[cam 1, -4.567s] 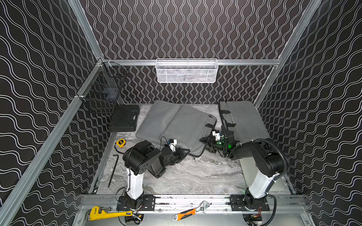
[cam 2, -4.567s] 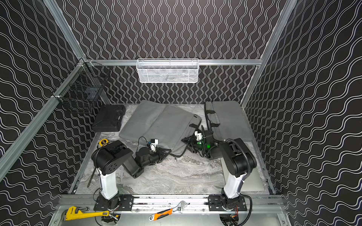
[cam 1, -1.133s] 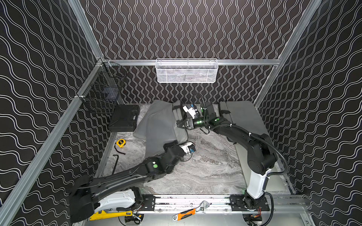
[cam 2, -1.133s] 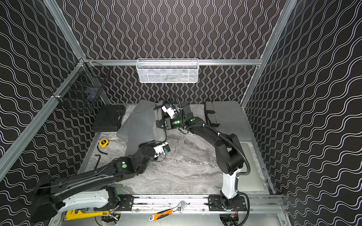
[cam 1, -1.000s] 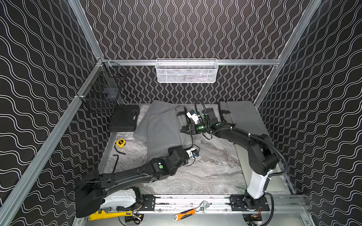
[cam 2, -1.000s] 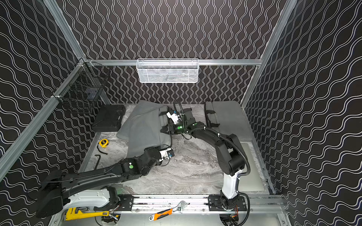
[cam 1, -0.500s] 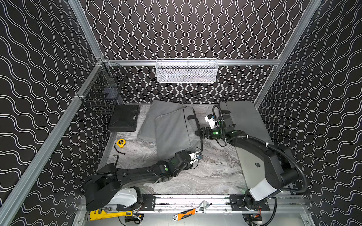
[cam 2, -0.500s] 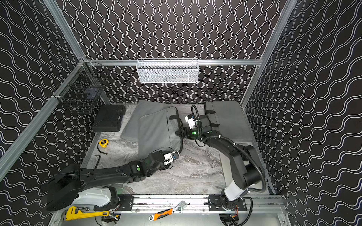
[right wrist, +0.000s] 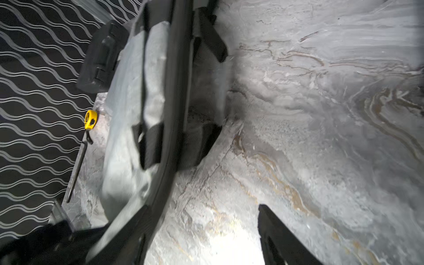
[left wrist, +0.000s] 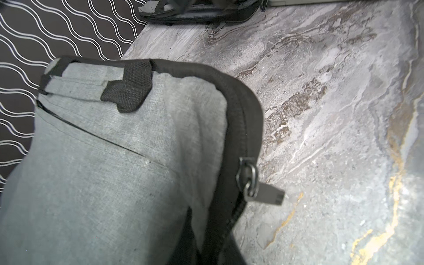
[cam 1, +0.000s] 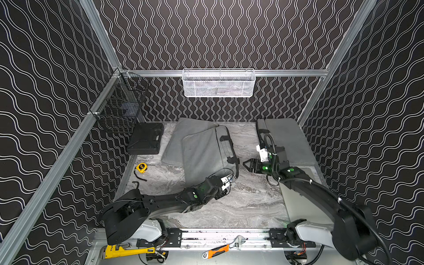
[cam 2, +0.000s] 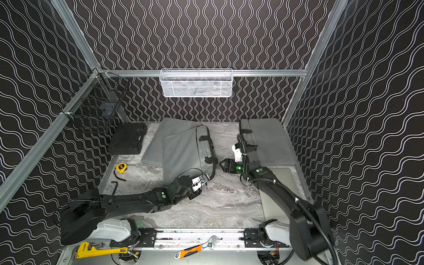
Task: Open the zippered laptop bag and take out the laptop
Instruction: Place the zippered laptop bag in the zippered laptop bag, then unzip the zipper on the zippered laptop bag.
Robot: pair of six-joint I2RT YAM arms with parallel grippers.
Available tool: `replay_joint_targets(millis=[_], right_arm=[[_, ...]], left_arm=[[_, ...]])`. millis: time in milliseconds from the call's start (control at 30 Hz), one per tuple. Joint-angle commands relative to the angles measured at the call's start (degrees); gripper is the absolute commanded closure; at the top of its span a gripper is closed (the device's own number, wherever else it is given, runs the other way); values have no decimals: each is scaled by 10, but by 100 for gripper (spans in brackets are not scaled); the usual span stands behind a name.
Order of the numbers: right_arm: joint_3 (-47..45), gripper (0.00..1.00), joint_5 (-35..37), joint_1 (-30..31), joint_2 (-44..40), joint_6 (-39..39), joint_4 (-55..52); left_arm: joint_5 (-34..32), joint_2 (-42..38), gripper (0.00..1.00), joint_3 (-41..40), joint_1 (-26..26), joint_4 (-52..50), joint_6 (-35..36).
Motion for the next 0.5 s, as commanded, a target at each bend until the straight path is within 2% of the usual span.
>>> replay_joint_targets(millis=[0,267,367,467], right_arm=[[-46,30,-36,7,-46,26,93],[-145,54,-63,116,-99,88,202],[-179,54,-61,153,-108,120,269],[-197,48,-50,177,-106,137,318]], left_arm=[[51,-7,100,3,7,84,-41],[67,-9,100,11,19,78,-52],[71,-10,100,11,21,84,-56],[74,-7,100,15,22,80,-60]])
